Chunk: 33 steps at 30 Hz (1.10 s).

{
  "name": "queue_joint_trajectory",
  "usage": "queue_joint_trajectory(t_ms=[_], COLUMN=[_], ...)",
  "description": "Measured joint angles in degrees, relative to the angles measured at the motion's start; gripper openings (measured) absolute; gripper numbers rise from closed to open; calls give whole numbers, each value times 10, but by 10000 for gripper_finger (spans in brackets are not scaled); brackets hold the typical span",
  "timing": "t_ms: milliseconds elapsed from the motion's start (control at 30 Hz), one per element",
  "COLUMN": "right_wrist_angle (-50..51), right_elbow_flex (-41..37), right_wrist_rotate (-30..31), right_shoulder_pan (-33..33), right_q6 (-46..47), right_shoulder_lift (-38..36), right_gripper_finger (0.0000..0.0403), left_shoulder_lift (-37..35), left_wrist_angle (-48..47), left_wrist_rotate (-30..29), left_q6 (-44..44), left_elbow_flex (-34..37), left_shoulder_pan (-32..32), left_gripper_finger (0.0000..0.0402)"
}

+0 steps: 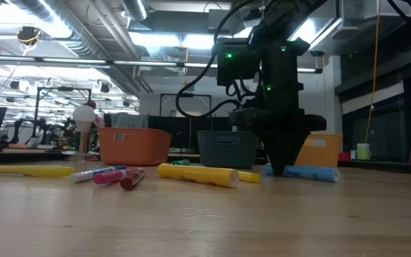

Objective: Pick & Place Markers
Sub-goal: Put the blue highlighter pen into the yellow bin

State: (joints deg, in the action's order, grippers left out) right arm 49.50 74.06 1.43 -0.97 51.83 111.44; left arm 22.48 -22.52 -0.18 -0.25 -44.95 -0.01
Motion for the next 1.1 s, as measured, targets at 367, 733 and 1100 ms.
queue_joint_trajectory(t_ms=[367,733,1100], right_wrist_angle=[17,43,59], right_elbow_flex=[16,76,90], right_wrist_rotate=[-8,-11,4], right_shoulder_pan=[0,0,0], right_q6=[-1,-21,-43], right_shoulder_lift=[2,2,-27], right_gripper_finger=[66,66,66], left_shoulder_lift=[0,0,0], left_wrist_angle=[0,0,0], left_wrist_rotate=[0,0,0], left_q6=[0,0,0], left_elbow_flex=[0,0,0], left_shoulder_pan=[0,0,0], left_gripper_finger=[12,10,8])
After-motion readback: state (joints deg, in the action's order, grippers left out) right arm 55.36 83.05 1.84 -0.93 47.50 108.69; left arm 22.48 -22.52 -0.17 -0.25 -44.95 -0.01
